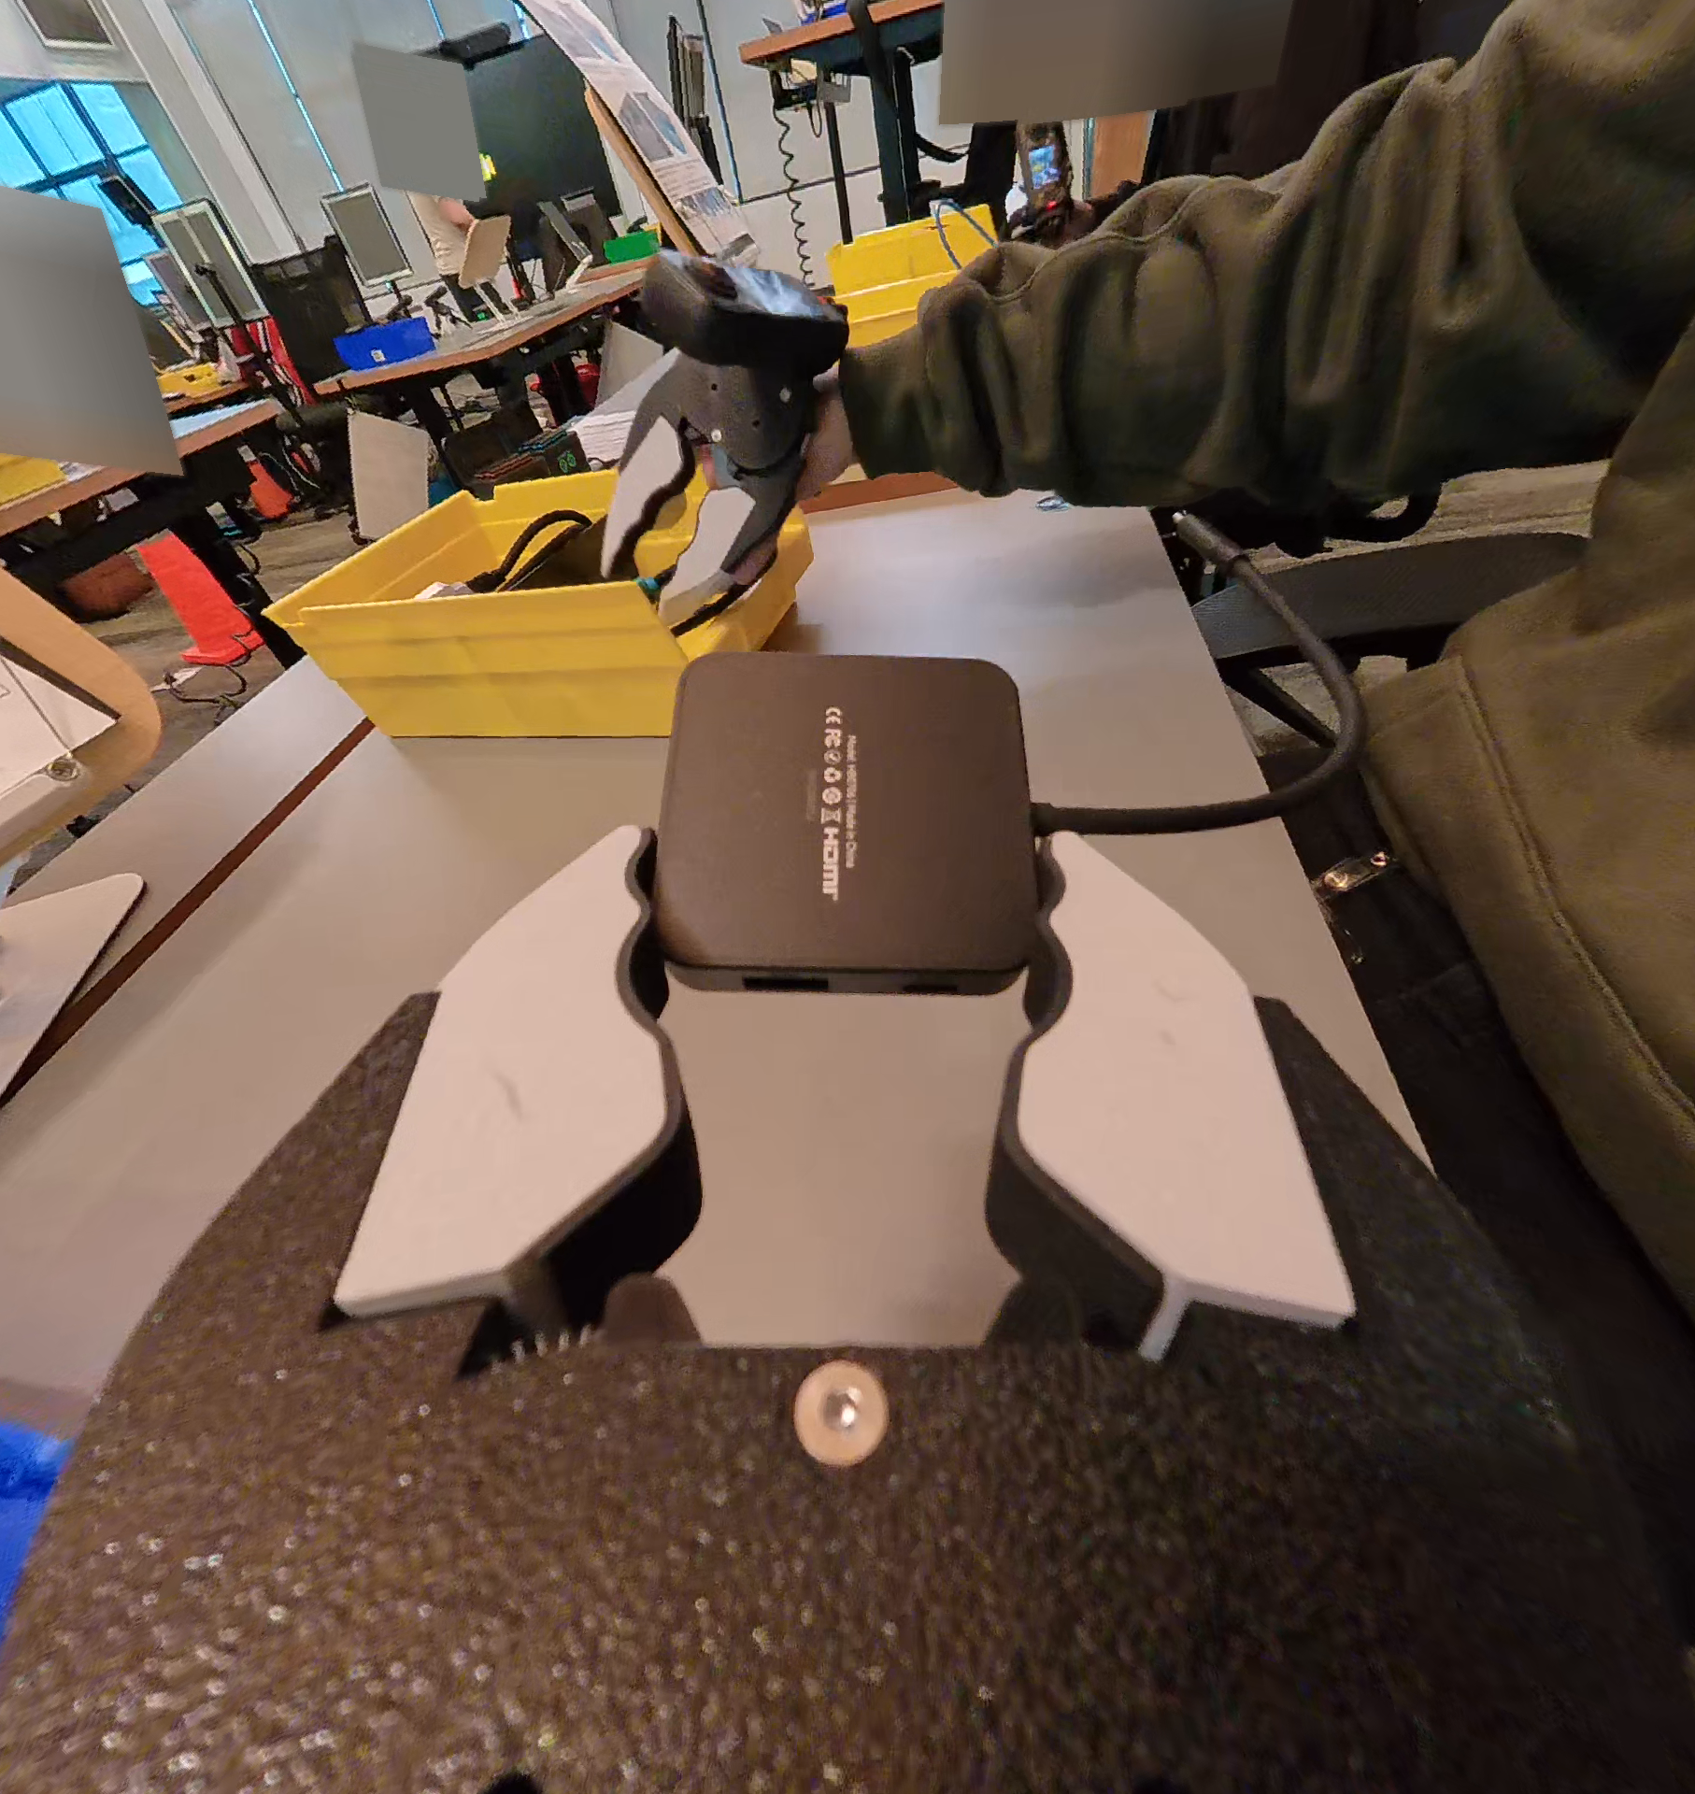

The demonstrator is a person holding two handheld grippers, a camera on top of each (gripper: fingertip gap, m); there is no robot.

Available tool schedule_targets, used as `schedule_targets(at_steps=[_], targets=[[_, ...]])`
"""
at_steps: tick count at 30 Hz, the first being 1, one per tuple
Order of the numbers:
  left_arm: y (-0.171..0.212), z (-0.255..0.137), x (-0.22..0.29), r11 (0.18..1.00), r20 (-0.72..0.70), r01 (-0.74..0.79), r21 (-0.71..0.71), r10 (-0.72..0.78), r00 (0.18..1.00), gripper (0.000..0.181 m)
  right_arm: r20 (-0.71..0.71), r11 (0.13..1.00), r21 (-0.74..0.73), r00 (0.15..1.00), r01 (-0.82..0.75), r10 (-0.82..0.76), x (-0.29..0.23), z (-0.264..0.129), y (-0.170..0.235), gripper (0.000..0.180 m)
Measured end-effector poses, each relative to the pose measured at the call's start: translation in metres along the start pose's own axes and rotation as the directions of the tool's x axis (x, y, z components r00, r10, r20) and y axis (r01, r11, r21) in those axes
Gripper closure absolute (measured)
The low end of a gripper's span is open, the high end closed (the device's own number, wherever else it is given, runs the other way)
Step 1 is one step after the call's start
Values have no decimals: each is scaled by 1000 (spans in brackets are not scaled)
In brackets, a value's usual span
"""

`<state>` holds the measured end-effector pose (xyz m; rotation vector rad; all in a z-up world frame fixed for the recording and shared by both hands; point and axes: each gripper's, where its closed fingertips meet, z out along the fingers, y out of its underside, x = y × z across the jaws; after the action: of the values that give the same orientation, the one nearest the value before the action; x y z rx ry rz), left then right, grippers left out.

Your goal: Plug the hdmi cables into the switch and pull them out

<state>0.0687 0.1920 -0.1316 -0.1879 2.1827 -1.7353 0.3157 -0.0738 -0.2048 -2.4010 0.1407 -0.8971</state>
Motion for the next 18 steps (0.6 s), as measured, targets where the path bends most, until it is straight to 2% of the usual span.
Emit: schedule_targets(at_steps=[4,5,7,8,9,12,18], targets=[[1,2,-3,1000,18,5,-7,-5,1000,109,17,967,116,974,-228,227,17,-18,-27,113],[1,2,-5,1000,29,10,-8,-10,1000,109,41,941,168,956,-292,290,20,-27,-38,106],[2,3,-9,1000,41,31,-7,-30,999,109,122,872,286,918,-397,377,23,-51,-65,82],[2,4,-9,999,40,41,-4,-41,998,109,142,835,345,903,-429,405,23,-65,-81,84],[2,5,-9,999,32,51,-1,-51,998,109,174,799,415,900,-434,399,18,-79,-100,85],[-2,10,-2,998,-18,65,13,-65,998,109,334,727,588,925,-355,181,-47,-118,-164,91],[-7,27,17,998,-101,56,-33,-60,993,109,496,693,636,868,-341,-28,-179,-126,-240,94]])
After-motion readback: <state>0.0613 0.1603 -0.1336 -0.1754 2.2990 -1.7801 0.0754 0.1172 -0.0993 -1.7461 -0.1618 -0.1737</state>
